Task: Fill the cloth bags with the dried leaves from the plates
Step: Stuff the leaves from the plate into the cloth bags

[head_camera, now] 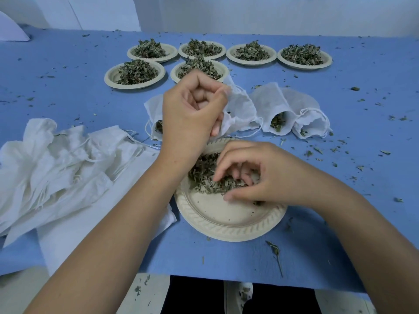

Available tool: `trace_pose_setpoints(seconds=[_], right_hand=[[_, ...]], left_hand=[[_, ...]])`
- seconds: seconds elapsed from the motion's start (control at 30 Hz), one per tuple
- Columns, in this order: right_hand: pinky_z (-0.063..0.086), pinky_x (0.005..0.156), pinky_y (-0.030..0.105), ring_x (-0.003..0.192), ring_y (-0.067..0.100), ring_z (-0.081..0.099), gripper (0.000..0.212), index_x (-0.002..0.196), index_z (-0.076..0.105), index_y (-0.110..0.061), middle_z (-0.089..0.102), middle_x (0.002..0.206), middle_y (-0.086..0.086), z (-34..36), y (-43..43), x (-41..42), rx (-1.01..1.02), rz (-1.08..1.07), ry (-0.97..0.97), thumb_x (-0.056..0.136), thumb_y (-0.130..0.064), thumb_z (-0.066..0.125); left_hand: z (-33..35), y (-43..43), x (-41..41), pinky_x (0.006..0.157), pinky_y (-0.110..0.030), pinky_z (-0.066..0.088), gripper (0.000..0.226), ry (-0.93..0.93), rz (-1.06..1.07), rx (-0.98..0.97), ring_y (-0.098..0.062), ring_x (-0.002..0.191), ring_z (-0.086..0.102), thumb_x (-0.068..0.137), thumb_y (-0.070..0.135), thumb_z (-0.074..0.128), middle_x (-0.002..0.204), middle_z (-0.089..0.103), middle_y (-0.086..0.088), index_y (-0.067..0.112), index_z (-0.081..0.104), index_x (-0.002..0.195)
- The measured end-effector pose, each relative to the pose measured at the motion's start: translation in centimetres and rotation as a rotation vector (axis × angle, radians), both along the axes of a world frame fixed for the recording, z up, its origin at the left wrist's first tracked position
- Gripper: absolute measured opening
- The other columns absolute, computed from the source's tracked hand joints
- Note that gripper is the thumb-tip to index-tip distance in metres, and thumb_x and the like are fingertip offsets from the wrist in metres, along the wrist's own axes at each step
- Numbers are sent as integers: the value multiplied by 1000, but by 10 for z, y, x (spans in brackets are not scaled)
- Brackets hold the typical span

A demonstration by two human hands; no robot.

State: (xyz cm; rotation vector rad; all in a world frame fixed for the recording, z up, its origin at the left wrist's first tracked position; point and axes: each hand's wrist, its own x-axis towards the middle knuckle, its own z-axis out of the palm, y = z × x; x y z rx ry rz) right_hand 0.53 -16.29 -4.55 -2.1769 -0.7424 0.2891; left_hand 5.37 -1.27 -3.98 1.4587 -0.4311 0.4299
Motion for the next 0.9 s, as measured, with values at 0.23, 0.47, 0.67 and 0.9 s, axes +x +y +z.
trace_pose_setpoints(seconds=[0.23, 0.47, 0.67, 0.9], right_hand=[[44, 82, 18, 86, 5, 53, 28, 104, 73, -17, 61, 107, -4, -4, 7, 1, -160, 118, -123, 77, -9, 77], [56, 74, 28, 76, 16, 68, 12, 90, 75, -6, 71, 91, 1, -1, -2, 3, 21, 42, -100, 79, -3, 75], [58, 72, 29, 72, 19, 70, 20, 90, 71, -12, 73, 84, -1, 11, -5, -1, 569, -118, -176, 74, 0, 73], [54, 66, 20, 61, 10, 67, 29, 99, 63, -12, 71, 75, -8, 12, 1, -1, 879, -362, -277, 73, -2, 70]], left_hand=[[1, 0, -1, 37, -15, 33, 17, 4, 5, 0, -5, 32, 42, 92, 1, 62, 45, 50, 11, 6, 55, 77], [2, 0, -1, 37, -15, 34, 20, 15, -10, 0, -5, 32, 43, 92, 1, 62, 47, 51, 11, 9, 54, 75], [1, 1, 1, 38, -18, 37, 23, 11, -42, 48, -6, 36, 44, 90, 4, 64, 51, 52, 9, 16, 54, 73], [-4, -1, -1, 35, -16, 36, 19, -5, -195, 144, -13, 34, 48, 83, -7, 55, 58, 55, -21, 11, 53, 77]])
